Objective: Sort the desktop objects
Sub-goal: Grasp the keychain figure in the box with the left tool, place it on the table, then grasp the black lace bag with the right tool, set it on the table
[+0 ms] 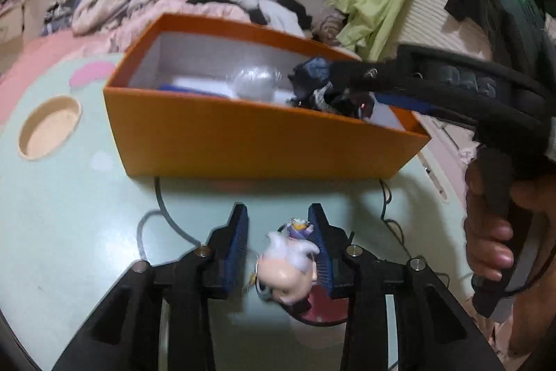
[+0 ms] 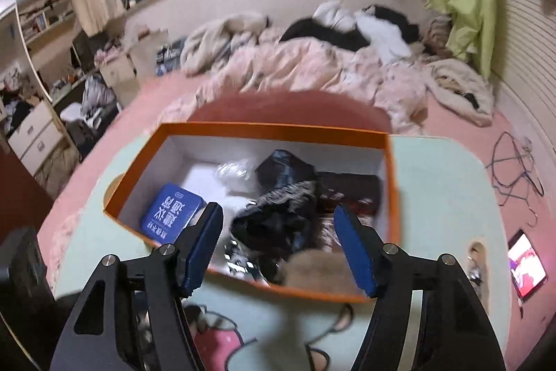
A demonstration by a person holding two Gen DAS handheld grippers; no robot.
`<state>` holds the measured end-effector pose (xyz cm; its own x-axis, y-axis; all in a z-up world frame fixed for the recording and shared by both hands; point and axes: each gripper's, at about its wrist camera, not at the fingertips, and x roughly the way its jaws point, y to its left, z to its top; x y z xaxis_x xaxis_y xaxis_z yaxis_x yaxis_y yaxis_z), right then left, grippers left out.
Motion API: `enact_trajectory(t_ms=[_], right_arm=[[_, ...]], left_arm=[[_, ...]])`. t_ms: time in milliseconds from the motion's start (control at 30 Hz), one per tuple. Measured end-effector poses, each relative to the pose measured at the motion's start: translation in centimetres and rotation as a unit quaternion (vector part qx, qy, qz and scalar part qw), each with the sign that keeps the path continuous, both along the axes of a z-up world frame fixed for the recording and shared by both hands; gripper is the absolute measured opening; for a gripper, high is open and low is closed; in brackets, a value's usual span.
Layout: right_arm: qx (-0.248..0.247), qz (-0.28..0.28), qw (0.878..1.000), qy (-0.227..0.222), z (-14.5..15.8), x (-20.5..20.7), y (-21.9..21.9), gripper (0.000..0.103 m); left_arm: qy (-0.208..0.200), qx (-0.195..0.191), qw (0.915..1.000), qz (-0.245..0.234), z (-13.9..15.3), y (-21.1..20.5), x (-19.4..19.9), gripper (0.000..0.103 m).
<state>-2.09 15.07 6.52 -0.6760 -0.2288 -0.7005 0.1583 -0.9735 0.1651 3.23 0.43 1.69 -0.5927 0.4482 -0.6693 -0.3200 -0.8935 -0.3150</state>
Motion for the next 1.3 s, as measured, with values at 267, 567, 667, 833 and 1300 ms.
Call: enact_trajectory(t_ms=[267,567,667,833,1300], right_arm=[[0.028,0.019,0.998,-0.048,-3.0,-2.8,-0.8,0.034],[-0.063,0.080,0.985,0.135,2.2,4.9,1.9,0.026],[-0.100,0.110,0.980,0.135,2.0,7.7,3.1,0.026],[-0.109,0.136,0.980,0.094,-0.8,10.9,3.8,0.026],[-0.087,0.034,0.996,0.014,-5.7,10.4,4.7,0.066]], left_arm=[[0.020,-0.018,0.9996,-0.009,-0.1,0.8,0.7,0.068],[0.016,0.063,0.9976,0.023,0.0,-2.0,0.9,0.079],[0.013,0.087,0.9954,0.036,0.0,-3.1,1.0,0.079],[0.029,0.094,0.9923,0.075,1.4,-4.6,0.7,0.079],[0.061,-0.021,0.9979,-0.002,10.0,-0.1,-7.2,0.078]])
